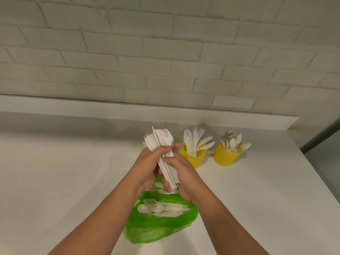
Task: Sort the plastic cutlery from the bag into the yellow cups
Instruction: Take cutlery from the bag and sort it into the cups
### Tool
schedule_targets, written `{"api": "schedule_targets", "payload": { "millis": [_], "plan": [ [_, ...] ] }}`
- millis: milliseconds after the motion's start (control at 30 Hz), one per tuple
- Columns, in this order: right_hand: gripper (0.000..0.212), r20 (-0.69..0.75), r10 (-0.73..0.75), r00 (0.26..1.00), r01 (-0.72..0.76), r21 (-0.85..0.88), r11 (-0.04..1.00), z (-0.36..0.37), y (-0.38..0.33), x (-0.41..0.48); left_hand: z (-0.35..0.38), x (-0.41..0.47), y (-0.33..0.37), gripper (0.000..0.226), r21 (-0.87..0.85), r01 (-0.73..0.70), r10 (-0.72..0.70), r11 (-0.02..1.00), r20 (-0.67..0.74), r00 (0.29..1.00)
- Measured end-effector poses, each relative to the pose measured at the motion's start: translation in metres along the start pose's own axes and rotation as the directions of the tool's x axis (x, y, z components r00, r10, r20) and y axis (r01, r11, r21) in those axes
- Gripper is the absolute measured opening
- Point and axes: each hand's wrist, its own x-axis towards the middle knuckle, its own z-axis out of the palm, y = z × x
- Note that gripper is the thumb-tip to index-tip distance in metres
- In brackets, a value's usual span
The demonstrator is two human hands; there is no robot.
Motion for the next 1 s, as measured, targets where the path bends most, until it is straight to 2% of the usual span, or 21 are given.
{"api": "schedule_targets", "payload": {
  "millis": [67, 100, 200, 267, 333, 467, 633, 867, 1000],
  "plan": [
    [0.028, -0.124, -0.017, 0.992, 0.013, -0.03, 0.999, 0.002, 0.005, 0.004, 0.0, 0.0, -0.005, 0.022, 0.012, 0.022, -0.022, 1.0, -0.024, 0.999],
    [0.029, -0.176, -0.044, 0.983, 0.033, -0.063, 0.997, 0.003, 0.007, 0.006, 0.001, 0.0, -0.007, 0.029, 0.016, 0.041, -0.04, 0.999, -0.019, 0.999],
    [0.033, -0.269, -0.095, 0.958, 0.065, -0.12, 0.991, 0.004, 0.008, 0.007, 0.004, -0.002, -0.013, 0.042, -0.05, 0.098, -0.096, 0.994, 0.044, 0.994],
    [0.036, -0.314, -0.109, 0.943, 0.068, -0.14, 0.988, 0.005, 0.009, 0.008, 0.005, -0.003, -0.017, 0.042, -0.09, 0.077, -0.074, 0.993, 0.037, 0.997],
    [0.035, -0.348, -0.169, 0.922, 0.095, -0.219, 0.971, 0.007, 0.011, 0.009, 0.005, -0.003, -0.021, 0.041, -0.076, 0.03, -0.033, 0.997, -0.038, 0.999],
    [0.018, -0.341, -0.263, 0.903, 0.167, -0.286, 0.944, 0.007, 0.013, 0.007, 0.007, -0.001, -0.026, 0.034, -0.025, -0.006, 0.002, 1.0, -0.174, 0.985],
    [0.02, -0.369, -0.367, 0.854, 0.239, -0.348, 0.907, 0.005, 0.016, 0.008, 0.015, -0.003, -0.021, 0.027, -0.167, -0.049, 0.022, 0.985, -0.162, 0.987],
    [0.022, -0.441, -0.451, 0.776, 0.303, -0.366, 0.88, 0.005, 0.017, 0.009, 0.019, -0.004, -0.014, 0.03, -0.201, -0.061, 0.03, 0.978, -0.154, 0.988],
    [0.02, -0.374, -0.456, 0.808, 0.292, -0.419, 0.86, 0.003, 0.016, 0.01, 0.017, -0.003, -0.015, 0.027, -0.166, -0.061, 0.028, 0.984, -0.198, 0.98]
  ]
}}
